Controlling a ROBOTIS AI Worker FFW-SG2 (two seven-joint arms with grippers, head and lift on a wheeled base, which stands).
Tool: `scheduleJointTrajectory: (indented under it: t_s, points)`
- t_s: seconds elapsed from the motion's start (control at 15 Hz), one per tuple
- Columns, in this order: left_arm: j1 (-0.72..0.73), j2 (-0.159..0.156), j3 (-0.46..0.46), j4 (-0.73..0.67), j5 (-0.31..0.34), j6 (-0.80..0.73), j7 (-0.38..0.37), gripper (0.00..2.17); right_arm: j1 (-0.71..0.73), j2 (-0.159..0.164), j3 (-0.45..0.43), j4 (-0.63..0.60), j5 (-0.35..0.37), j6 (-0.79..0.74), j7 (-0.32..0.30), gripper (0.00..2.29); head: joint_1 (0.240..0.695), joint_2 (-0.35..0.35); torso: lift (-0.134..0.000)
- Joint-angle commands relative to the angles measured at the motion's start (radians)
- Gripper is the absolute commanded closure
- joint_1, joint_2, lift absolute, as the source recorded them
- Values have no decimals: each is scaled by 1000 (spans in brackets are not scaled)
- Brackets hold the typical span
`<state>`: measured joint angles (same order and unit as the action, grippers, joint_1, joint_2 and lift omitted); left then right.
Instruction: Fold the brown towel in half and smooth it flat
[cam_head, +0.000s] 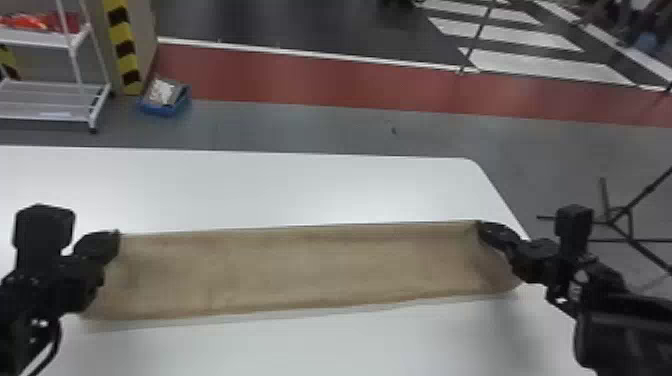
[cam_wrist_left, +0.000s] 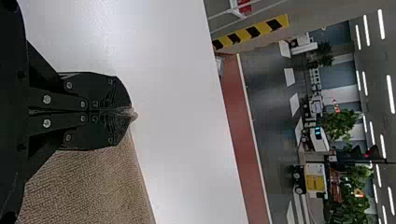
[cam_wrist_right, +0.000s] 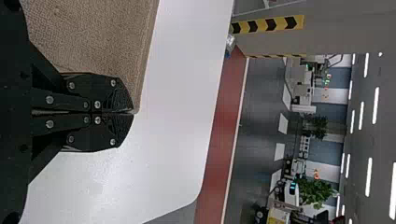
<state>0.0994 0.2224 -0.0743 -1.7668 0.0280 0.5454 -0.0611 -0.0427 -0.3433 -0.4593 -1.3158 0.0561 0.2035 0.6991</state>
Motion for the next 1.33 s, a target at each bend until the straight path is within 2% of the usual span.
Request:
scheduleJointTrajectory:
  t_s: [0.0,0.13,0.2,0.6,0.8,0.93,1.07,1.27]
  points:
    - [-3,-3,-2,4,0,0,1,1123,-2,0,21,10,5,-2,-18,876,695,-247,-116]
    - [-3,-1,-2,1,-2,-3,9,100,-3,0,30,13,7,-8,-24,471,695,-245,-116]
    - [-3,2,-1,1,-2,-18,14,16,-3,1,30,13,10,-11,-24,255,695,-243,-116]
    - [23,5,71,-3,-23,-58,57,22,3,4,13,0,10,-29,-38,201,695,-219,-116]
    - [71,2,113,-100,-11,-86,103,22,57,26,-22,-117,-44,-91,-53,100,695,-185,-116]
    - [108,-12,116,-195,13,-86,115,22,110,55,-27,-249,-98,-48,-53,100,695,-173,-116]
    - [154,-24,96,-283,49,-129,119,22,198,127,-25,-457,-124,17,-53,107,695,-169,-116]
    - [207,-37,18,-309,44,-374,201,22,300,214,8,-692,-147,124,-55,110,695,-152,-116]
